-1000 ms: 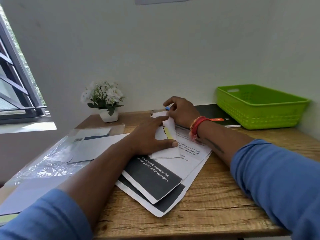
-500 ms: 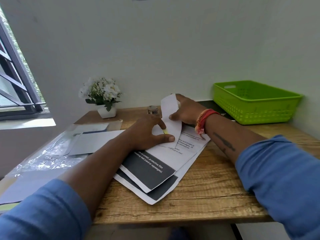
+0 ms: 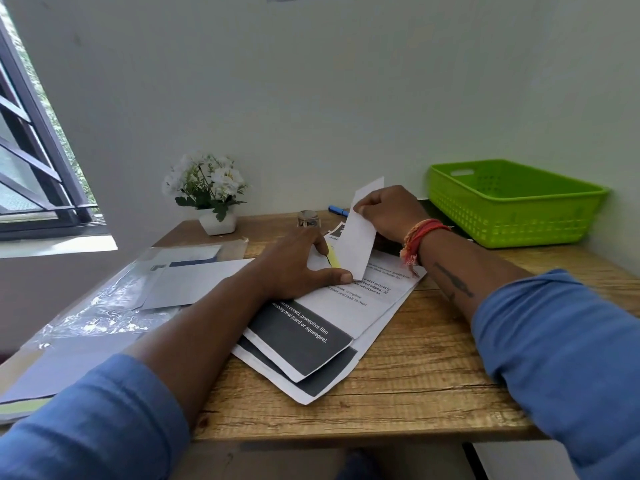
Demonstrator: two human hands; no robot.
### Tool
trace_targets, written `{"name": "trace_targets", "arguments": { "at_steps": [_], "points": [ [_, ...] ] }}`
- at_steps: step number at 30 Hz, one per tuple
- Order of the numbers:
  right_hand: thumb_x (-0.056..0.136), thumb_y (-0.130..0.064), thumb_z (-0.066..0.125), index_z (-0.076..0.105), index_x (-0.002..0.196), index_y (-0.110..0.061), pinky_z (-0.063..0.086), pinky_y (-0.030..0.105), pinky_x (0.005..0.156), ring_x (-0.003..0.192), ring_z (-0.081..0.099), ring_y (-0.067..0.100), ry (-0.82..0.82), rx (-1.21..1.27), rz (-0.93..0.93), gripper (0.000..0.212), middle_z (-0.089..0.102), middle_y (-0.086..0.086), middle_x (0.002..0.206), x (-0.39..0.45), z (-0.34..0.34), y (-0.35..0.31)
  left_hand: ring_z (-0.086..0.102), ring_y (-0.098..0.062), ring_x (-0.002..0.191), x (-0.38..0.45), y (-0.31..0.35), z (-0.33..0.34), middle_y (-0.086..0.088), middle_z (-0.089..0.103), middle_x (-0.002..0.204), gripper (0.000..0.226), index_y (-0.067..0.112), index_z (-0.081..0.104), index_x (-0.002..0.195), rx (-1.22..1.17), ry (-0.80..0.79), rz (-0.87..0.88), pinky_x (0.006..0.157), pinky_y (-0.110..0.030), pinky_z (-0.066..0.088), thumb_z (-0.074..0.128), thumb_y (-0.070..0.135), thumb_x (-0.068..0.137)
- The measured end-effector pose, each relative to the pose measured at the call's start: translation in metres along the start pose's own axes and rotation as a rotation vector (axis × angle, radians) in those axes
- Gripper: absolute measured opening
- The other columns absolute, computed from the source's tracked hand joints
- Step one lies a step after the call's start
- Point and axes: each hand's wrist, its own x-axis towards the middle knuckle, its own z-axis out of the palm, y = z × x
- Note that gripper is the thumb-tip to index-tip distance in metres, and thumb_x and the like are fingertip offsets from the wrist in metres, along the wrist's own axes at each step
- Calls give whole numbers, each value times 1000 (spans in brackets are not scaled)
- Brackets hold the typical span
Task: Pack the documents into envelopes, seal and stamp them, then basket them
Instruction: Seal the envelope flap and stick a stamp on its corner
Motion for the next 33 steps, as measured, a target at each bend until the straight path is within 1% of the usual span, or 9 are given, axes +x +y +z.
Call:
{"name": "trace_targets", "arguments": {
  "at_steps": [3,6,11,14,21,26,30,31,33],
  "points": [
    [94,-19,63,73,117,-13,49,30,96,113,63,22,-18,91,34,27,68,3,125,-1,0,-2,51,-12,103,1,-2,1,12,53,115,89,39,50,103,-24,-4,-6,94,-42,48,46,105,44],
    [89,-19,72,65,129,-9,49,34,101,113,62,23,-102,155,68,42,63,3,125,-1,0,-1,51,-13,104,2,-4,2,11,54,116,84,39,50,102,-28,19,-13,94,-42,48,49,103,47],
    [87,-8,73,76,98,-14,62,44,80,86,74,30,-297,324,102,13,74,14,101,-5,5,4,48,-11,115,2,-4,3,12,54,128,67,40,55,111,-23,20,47,101,-40,43,59,89,64],
    [89,-9,71,76,99,-13,62,45,80,87,74,30,-244,274,97,12,74,11,99,-4,4,2,43,-7,121,3,-5,3,14,53,130,62,41,61,112,-6,12,75,103,-36,39,60,85,69],
    [92,-10,64,77,102,-14,57,35,88,97,67,23,-76,168,70,16,71,5,110,-1,2,2,48,-10,107,3,-4,2,14,53,112,62,35,58,97,-3,50,73,90,-35,44,61,87,63],
    [95,-15,58,74,102,-18,56,28,51,68,70,23,102,299,139,17,72,6,104,2,-4,2,49,-8,99,2,-3,2,18,51,104,70,35,53,96,-56,44,39,85,-34,47,62,92,56],
    [96,-14,61,72,114,-15,50,20,42,61,67,19,75,259,90,21,70,8,109,-1,-1,0,50,-6,93,4,-4,3,17,53,101,67,35,52,96,-51,48,18,81,-35,49,65,89,58],
    [95,-14,62,71,117,-15,52,19,45,65,67,20,51,181,52,23,69,8,113,-2,1,0,50,-5,92,4,-4,4,17,53,100,67,35,52,96,-51,55,18,80,-34,49,65,90,58],
    [94,-14,64,69,120,-18,61,28,65,84,71,27,56,25,-24,27,67,8,122,-2,3,1,49,-4,90,3,-4,4,17,53,99,66,35,51,96,-50,57,16,76,-32,46,66,89,60]
  ]
}}
